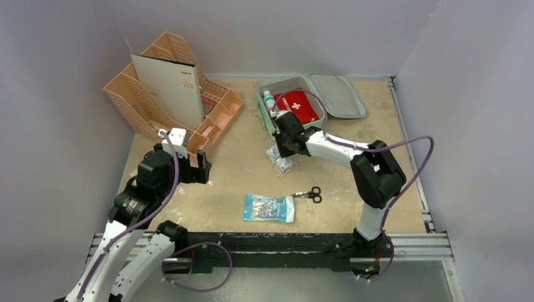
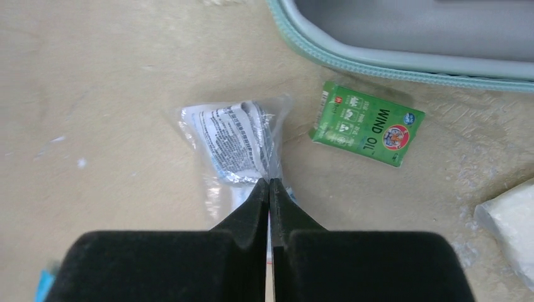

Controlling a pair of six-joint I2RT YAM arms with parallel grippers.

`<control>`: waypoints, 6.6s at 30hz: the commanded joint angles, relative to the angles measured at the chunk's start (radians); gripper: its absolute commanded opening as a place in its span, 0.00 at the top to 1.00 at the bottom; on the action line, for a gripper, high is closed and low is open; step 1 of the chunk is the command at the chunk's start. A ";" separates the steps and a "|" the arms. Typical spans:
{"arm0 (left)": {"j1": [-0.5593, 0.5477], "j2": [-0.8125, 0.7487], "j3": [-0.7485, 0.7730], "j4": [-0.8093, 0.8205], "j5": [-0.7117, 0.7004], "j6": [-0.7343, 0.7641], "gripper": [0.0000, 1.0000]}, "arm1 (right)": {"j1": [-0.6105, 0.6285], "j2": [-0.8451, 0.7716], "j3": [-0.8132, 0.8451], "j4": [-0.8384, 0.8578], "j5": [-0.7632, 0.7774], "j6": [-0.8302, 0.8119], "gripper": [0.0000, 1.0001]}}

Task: Organize the medicine kit
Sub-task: Pick up the medical item at the center of the board, then place the medical item at the medicine box, then pick up the medical item at the center of the board, then place the medical item at the medicine box.

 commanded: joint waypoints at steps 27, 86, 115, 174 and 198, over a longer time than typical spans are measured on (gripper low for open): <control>0.002 -0.010 0.030 0.020 0.009 0.010 0.02 | -0.110 -0.033 0.402 -0.098 -0.039 -0.284 1.00; 0.002 0.064 0.044 0.040 0.099 -0.008 0.01 | -0.327 0.066 0.482 -0.042 0.062 -0.033 0.45; 0.002 0.292 0.062 0.137 0.393 0.056 0.01 | -0.330 -0.111 -0.097 0.023 0.321 0.238 0.45; 0.002 0.280 0.059 0.129 0.370 0.059 0.02 | -0.312 -0.395 -0.158 0.136 0.066 -0.065 1.00; 0.002 0.254 0.062 0.120 0.336 0.063 0.02 | -0.251 0.118 0.305 0.394 -0.246 -0.444 1.00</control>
